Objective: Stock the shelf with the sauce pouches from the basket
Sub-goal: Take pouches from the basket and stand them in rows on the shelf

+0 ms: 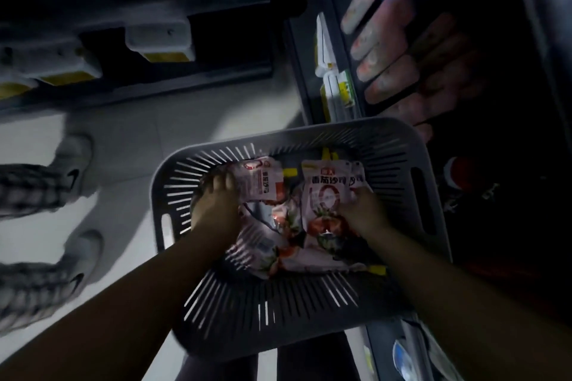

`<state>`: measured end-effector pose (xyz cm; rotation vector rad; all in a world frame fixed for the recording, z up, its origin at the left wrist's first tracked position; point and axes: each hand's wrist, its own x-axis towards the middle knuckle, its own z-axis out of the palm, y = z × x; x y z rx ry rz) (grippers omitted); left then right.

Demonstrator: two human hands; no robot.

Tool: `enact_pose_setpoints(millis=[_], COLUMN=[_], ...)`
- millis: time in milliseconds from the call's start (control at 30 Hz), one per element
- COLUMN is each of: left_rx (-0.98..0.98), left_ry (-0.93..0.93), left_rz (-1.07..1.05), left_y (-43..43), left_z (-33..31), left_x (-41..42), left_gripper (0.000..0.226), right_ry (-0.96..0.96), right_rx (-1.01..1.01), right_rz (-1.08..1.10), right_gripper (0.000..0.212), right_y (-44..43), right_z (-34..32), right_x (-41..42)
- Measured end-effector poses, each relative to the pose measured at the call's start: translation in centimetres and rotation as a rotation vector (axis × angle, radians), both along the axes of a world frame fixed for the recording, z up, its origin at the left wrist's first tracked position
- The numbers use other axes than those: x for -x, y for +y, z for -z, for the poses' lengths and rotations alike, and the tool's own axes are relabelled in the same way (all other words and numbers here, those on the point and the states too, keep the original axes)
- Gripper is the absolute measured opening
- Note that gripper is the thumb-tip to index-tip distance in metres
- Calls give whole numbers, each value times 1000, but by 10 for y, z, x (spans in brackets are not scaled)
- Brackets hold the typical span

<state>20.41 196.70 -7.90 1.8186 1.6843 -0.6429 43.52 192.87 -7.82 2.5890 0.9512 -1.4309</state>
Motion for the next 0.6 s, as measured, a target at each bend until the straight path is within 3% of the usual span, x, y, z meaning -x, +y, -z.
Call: enact_pose_setpoints(millis=[200, 300, 433, 600], left_rx=[-116, -128, -124, -38], left_ry=[44, 63, 108, 124], left_rz=[28, 103, 171, 157], left_y=[4, 4, 15, 33], left_z=[17, 20, 17, 0], left_x=[-9, -10, -13, -18], left_gripper=[69, 75, 60, 46], right_ry=[42, 173, 399, 545], right_rx=[66, 79, 116, 153], right_rz=[295, 444, 668, 663], right_gripper=[62, 68, 58, 48], right_y=[8, 11, 9, -2], right_z=[20, 27, 27, 22], right_x=[11, 15, 24, 15])
